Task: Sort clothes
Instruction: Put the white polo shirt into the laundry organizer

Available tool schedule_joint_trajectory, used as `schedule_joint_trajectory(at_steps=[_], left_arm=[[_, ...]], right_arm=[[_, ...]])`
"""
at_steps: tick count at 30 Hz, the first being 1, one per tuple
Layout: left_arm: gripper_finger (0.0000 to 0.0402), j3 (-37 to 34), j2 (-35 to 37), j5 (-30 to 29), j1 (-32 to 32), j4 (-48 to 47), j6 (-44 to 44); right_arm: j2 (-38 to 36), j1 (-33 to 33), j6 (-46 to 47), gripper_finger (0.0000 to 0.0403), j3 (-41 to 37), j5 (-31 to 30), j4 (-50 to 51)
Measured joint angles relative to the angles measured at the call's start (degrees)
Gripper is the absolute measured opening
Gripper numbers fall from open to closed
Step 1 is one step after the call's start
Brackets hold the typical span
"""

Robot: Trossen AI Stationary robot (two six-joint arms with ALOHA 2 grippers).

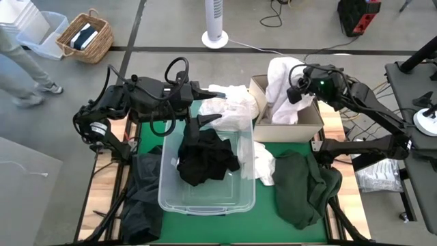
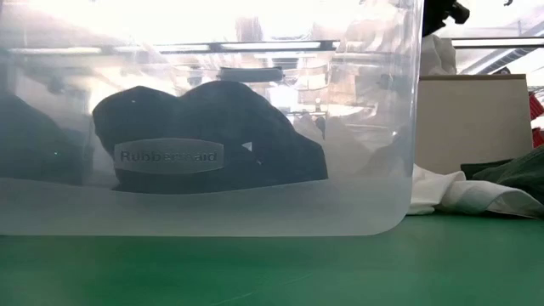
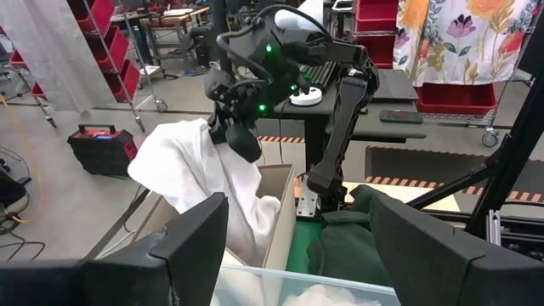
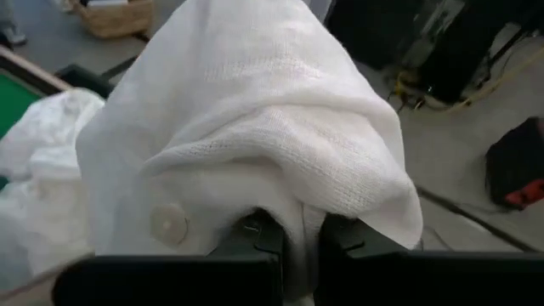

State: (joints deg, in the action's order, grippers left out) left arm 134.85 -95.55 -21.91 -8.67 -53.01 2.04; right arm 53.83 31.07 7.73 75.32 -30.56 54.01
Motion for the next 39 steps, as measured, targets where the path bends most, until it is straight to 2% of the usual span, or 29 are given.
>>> schedule_joint_trajectory(at_steps=[10,21,24,30,35,39], left_arm=[[0.0263,0.0,0.0,0.0,0.0,-1.2,0.0],[0.0263,0.0,0.0,0.0,0.0,-1.8,0.3],[0.0263,0.0,0.0,0.0,0.0,-2.1,0.3],[0.0263,0.0,0.0,0.0,0.0,-2.2,0.3],[0.0263,0.0,0.0,0.0,0.0,-2.2,0.4],[0.0263,0.0,0.0,0.0,0.0,-2.2,0.4]], right_arm=[[4.1,0.0,3.0,0.0015,-0.6,3.9,6.8],[8.4,0.0,4.4,0.0018,-0.6,3.4,11.8],[8.8,0.0,4.6,0.0043,-0.6,3.1,11.8],[8.5,0.0,5.8,0.0125,-0.3,0.9,12.6],[7.7,0.0,5.8,0.0191,2.4,0.5,14.2],[7.3,0.0,5.9,0.0224,5.4,0.5,14.8]])
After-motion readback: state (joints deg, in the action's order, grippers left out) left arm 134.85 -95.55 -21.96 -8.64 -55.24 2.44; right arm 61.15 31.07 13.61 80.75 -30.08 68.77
